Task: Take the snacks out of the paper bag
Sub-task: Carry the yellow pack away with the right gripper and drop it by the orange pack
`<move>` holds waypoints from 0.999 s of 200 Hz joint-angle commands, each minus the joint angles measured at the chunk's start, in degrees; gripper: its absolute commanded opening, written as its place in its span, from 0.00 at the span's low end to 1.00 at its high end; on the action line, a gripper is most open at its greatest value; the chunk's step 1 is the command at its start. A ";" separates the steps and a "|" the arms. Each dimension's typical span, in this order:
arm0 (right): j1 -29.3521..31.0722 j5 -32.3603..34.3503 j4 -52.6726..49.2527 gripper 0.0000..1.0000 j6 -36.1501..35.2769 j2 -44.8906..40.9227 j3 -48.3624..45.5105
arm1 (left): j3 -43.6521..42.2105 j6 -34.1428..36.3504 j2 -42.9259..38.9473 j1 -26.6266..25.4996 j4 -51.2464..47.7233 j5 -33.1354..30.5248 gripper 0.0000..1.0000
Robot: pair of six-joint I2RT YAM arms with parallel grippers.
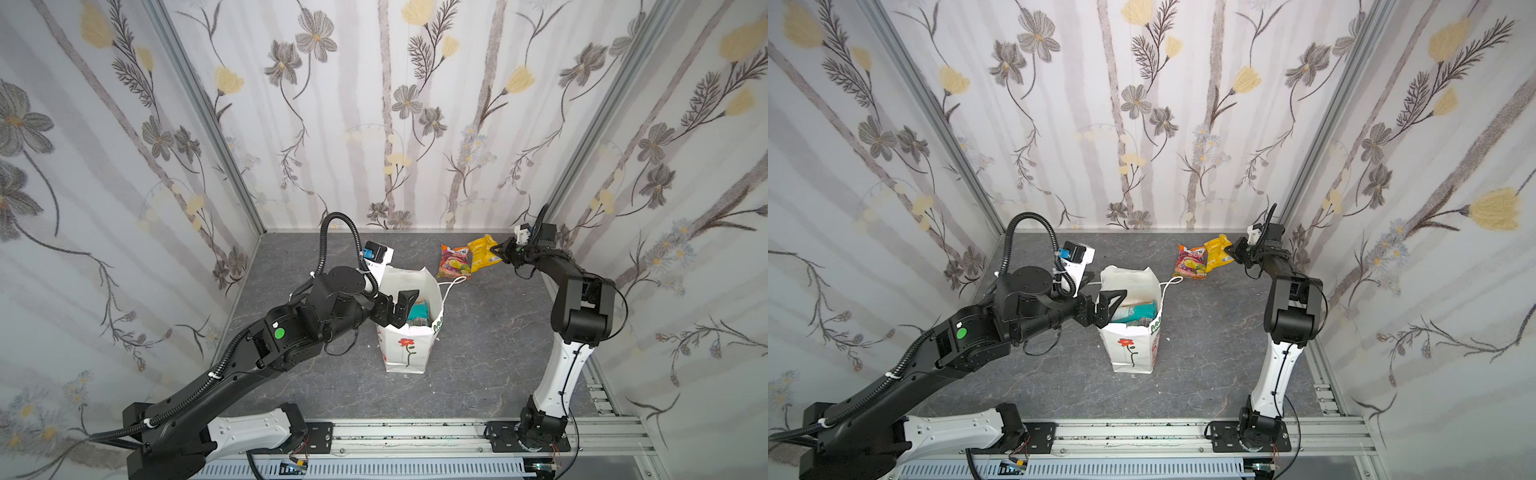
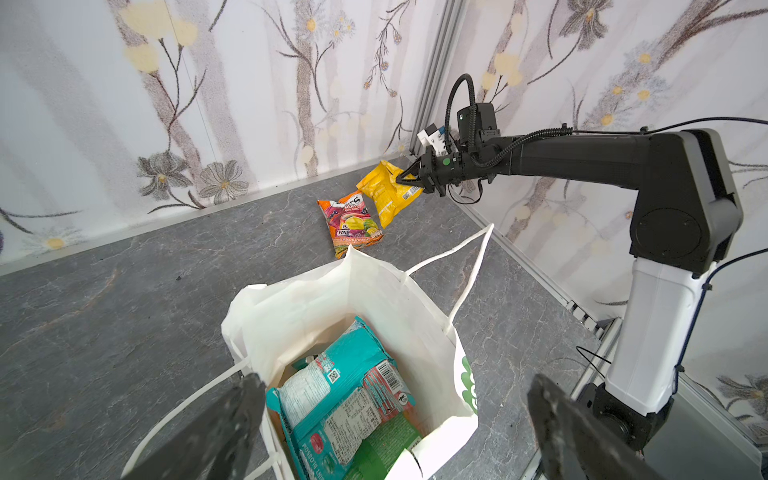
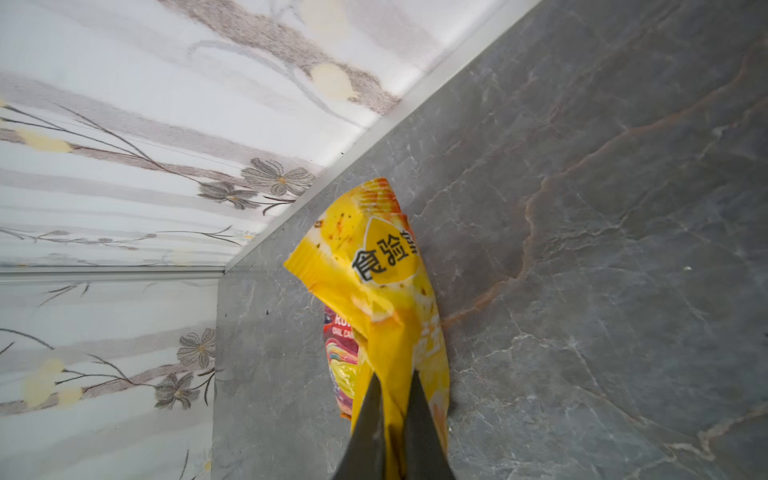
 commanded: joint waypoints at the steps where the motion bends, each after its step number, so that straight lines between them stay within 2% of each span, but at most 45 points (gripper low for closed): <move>1: 0.05 2.04 -2.17 0.00 -2.68 0.88 0.60 | 0.61 -0.64 0.36 0.06 0.20 -0.85 1.00; 11: 0.02 2.75 -2.77 0.00 -3.14 1.25 0.60 | 0.69 -0.79 0.53 0.03 0.17 -0.85 1.00; 60: 0.03 7.48 -7.31 0.22 -6.14 1.97 1.59 | 0.43 -1.84 0.98 0.06 0.34 -1.38 1.00; 133: 0.16 21.37 -14.23 0.75 -11.65 -2.99 2.35 | -0.02 -3.62 1.97 0.06 -0.40 -1.80 1.00; 167: 0.43 27.00 -16.78 0.82 -14.28 -10.21 2.36 | 2.63 -4.47 4.40 -0.01 -3.85 -3.52 1.00; 200: 1.63 23.77 -15.94 0.85 -13.93 -21.30 -0.21 | 6.49 -5.55 8.04 0.03 -6.28 -3.98 1.00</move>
